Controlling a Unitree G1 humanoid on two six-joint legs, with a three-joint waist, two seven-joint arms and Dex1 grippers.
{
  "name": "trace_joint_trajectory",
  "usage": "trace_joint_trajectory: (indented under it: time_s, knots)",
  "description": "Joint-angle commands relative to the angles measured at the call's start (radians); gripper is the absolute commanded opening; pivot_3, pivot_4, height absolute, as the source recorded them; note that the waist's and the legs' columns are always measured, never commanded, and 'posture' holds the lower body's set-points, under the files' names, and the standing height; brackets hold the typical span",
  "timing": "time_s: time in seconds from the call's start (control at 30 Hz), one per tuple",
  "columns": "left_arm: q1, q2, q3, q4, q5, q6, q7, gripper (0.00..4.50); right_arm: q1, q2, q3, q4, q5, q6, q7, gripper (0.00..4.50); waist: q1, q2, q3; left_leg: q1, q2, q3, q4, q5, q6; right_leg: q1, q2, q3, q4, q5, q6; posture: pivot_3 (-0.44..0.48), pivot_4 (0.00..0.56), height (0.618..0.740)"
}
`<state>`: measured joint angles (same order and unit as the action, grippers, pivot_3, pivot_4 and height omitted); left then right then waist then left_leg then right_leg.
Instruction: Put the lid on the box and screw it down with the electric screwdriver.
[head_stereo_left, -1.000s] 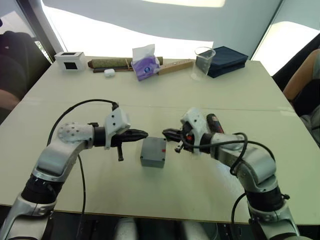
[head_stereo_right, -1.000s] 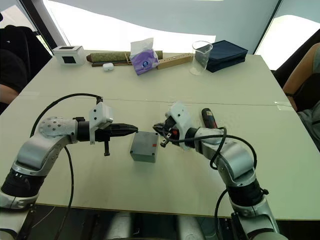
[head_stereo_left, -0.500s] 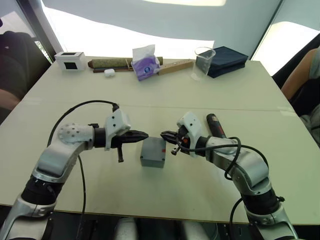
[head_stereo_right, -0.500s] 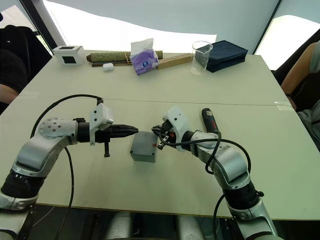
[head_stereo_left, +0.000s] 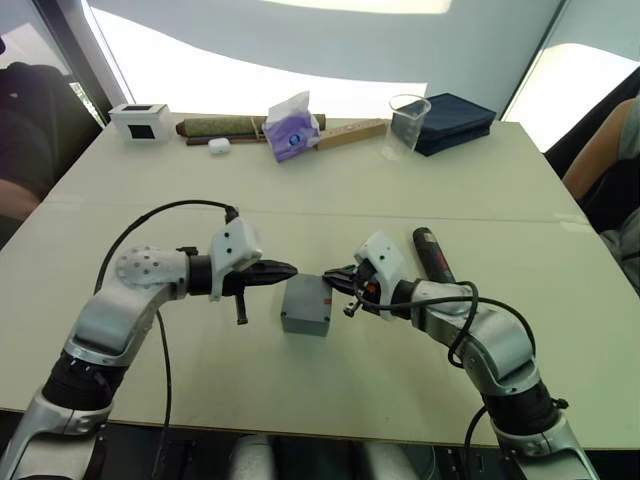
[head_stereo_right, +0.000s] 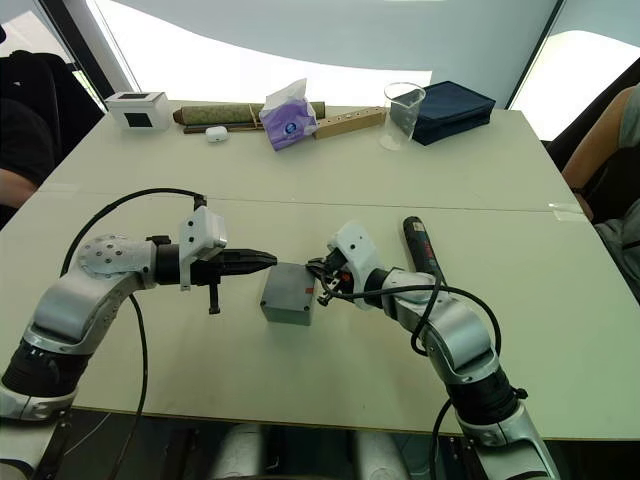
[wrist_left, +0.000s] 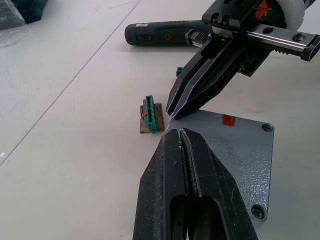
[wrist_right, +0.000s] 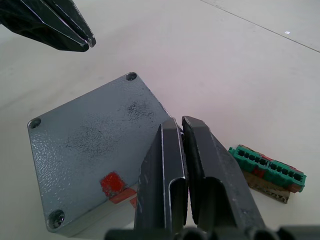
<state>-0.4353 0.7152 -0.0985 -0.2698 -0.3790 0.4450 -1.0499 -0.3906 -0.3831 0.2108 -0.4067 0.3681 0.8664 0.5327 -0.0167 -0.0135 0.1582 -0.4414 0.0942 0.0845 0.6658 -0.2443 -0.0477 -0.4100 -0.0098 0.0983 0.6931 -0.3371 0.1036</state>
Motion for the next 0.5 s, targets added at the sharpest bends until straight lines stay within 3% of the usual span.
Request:
trace_joint_trajectory:
  time_s: [0.03,0.3,0.43,0.5]
  knots:
    - [-0.002,0.011,0.012,-0.032,-0.004,-0.013,-0.006,0.0,0.0,-0.016,-0.013,-0.016,0.018,0.021,0.015,1.24,0.0,0.0,0.0,0.0,0.0,0.0,0.0,0.0,0.0,0.0,0.0,0.0,0.0,0.0,0.0,0.0,0.15,0.721]
    - [-0.008,0.002,0.005,-0.051,-0.013,-0.002,-0.007,0.0,-0.061,-0.107,-0.126,-0.097,0.1,0.126,0.048,4.39,0.002,0.0,0.0,0.0,0.0,0.0,0.0,0.0,0.0,0.0,0.0,0.0,0.0,0.0,0.0,0.0,0.15,0.721]
    - [-0.013,-0.005,0.003,-0.069,-0.025,0.005,-0.009,0.0,-0.131,-0.161,-0.214,-0.104,0.153,0.245,0.037,4.49,0.0,0.0,0.0,0.0,0.0,0.0,0.0,0.0,0.0,0.0,0.0,0.0,0.0,0.0,0.0,0.0,0.15,0.721]
    - [-0.021,-0.008,0.007,-0.081,-0.05,0.009,-0.028,0.0,-0.233,-0.248,-0.251,-0.077,0.178,0.407,0.042,4.49,0.001,0.001,0.001,0.0,0.0,0.0,0.0,0.0,0.0,0.0,0.0,0.0,0.0,0.0,0.0,0.0,0.15,0.721]
